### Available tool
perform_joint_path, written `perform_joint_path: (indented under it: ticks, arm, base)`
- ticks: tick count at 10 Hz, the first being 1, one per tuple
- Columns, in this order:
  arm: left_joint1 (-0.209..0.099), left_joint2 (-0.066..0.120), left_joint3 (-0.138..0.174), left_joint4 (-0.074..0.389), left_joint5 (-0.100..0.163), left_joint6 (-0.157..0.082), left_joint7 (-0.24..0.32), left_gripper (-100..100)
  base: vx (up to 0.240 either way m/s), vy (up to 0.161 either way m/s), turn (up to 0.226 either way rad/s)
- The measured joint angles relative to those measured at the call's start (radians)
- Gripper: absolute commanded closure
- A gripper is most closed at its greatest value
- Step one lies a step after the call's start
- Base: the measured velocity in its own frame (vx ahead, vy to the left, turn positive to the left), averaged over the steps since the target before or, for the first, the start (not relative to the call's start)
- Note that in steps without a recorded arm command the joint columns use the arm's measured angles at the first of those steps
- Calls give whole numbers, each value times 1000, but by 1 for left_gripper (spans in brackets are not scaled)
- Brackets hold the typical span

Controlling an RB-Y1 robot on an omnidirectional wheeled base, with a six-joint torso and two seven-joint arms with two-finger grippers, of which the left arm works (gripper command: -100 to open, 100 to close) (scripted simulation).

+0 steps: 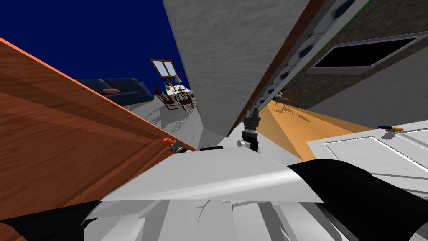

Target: Push the door open

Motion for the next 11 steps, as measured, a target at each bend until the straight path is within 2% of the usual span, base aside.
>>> perform_joint_path:
  ticks: [1,2,3,4,6,7,8,9,10,11]
  arm:
    - [13,-7,11,-6,10,-10,-3,100]
    - [43,-11,25,-54,28,4,-23,100]
    - [32,-5,32,-37,31,-2,-19,100]
    - [52,-11,49,-63,49,2,-28,100]
    - [48,-15,71,-34,65,-26,-18,100]
    - [76,-25,85,-64,79,-29,-25,100]
    - [90,-33,96,-74,89,-35,-30,100]
    - [87,-32,111,-66,100,-44,-28,100]
    - [96,-39,128,-78,115,-47,-37,100]
    - [98,-39,132,-81,117,-49,-39,100]
  base:
    - [123,42,-97]
    - [73,30,7]
    - [123,38,-122]
    - [115,55,-43]
    - [141,70,-120]
    - [170,77,-59]
    - [137,65,-45]
    - [138,56,-83]
    - [62,34,2]
    - [65,114,6]
